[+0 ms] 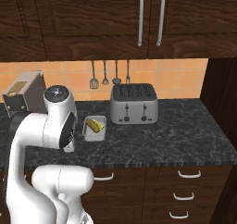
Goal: Take the meat container that has the shrimp and place it on the second highest rack of the freezer. Then take the vegetable container that has the potato and lemon wedge and place it on the highest rack of the freezer.
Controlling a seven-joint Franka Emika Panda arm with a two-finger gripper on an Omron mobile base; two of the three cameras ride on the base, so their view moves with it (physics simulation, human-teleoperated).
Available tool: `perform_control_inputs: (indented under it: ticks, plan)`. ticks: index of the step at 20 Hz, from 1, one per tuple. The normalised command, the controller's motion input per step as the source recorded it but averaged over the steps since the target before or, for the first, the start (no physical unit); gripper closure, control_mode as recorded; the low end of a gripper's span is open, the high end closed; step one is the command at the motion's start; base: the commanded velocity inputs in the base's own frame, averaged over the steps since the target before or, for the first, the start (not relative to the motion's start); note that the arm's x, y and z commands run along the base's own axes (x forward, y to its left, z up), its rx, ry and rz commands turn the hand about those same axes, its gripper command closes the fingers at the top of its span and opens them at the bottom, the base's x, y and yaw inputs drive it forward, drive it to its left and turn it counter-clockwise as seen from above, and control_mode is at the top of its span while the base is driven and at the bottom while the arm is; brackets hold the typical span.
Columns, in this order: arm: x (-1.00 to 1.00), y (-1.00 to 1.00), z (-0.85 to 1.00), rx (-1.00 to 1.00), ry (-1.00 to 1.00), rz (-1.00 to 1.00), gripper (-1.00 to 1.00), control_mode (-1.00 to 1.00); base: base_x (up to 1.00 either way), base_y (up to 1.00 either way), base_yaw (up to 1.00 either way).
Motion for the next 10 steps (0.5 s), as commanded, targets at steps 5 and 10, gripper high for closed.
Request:
perform_control_inputs:
  ticks: [5, 10]
  plan:
    - [0.62, -0.14, -0.59, -0.01, 0.0, 0.07, -1.0, -1.0, 0.0, 0.0, 0.0]
    - [0.74, 0.01, -0.61, -0.08, 0.06, 0.01, -1.0, -1.0, 0.0, 0.0, 0.0]
